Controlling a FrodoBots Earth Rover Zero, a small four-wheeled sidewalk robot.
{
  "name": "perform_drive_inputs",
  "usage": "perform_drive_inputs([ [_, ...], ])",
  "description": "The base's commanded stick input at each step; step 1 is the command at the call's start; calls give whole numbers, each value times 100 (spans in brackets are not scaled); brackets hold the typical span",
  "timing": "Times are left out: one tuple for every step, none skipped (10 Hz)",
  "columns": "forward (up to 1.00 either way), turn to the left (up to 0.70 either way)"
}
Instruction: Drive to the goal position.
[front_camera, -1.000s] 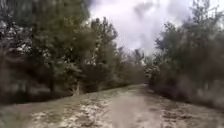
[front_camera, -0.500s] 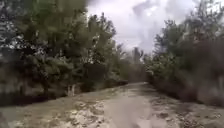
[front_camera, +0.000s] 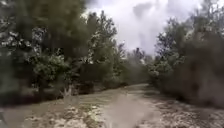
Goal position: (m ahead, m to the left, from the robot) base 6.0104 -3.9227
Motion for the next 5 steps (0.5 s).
perform_drive_inputs([
  [85,0],
  [85,0],
  [85,0],
  [85,0],
  [85,0],
])
